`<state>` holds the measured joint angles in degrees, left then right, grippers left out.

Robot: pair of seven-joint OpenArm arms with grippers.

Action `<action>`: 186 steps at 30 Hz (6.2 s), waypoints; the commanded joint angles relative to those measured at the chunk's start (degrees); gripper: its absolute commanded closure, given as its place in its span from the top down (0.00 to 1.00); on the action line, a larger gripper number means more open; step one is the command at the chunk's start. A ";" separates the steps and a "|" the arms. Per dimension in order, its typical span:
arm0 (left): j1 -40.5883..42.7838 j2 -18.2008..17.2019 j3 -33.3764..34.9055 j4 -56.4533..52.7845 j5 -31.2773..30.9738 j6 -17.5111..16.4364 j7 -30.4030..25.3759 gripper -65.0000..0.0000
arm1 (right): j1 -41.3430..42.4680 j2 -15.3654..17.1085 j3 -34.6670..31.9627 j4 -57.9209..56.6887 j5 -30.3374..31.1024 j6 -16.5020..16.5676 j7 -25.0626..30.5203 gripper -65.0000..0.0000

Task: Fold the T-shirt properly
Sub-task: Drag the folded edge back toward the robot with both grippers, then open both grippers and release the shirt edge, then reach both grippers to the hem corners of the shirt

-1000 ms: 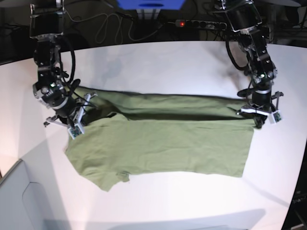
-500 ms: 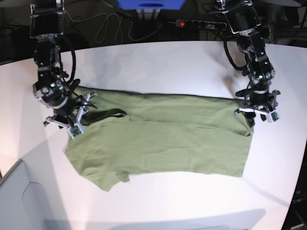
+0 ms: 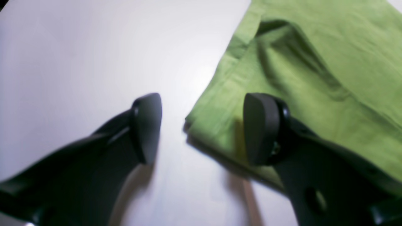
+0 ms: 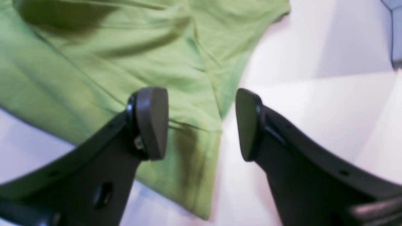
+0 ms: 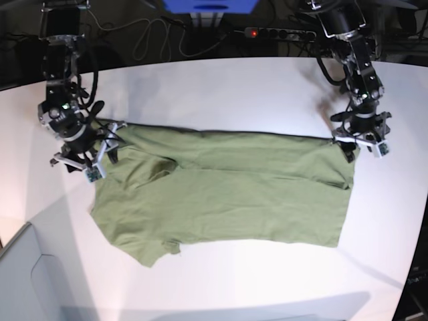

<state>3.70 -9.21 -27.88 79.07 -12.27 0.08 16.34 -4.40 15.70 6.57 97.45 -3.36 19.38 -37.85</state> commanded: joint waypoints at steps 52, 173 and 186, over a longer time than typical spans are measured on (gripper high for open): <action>7.59 3.98 -0.30 1.06 -0.34 -0.12 -0.65 0.00 | -12.96 3.68 8.51 -5.01 0.32 6.34 0.97 0.00; -15.88 -3.31 12.98 -18.72 0.36 0.14 -3.46 0.01 | 39.17 -4.85 -1.16 -59.08 0.15 6.25 25.85 0.61; -14.83 -3.31 12.98 -18.72 0.36 0.06 -3.55 0.01 | 34.43 -6.08 -3.45 -58.99 -15.50 1.33 33.05 0.60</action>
<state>-10.94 -12.21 -14.85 59.94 -11.86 -0.03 11.51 29.15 9.32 3.18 38.02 -17.58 21.45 -3.42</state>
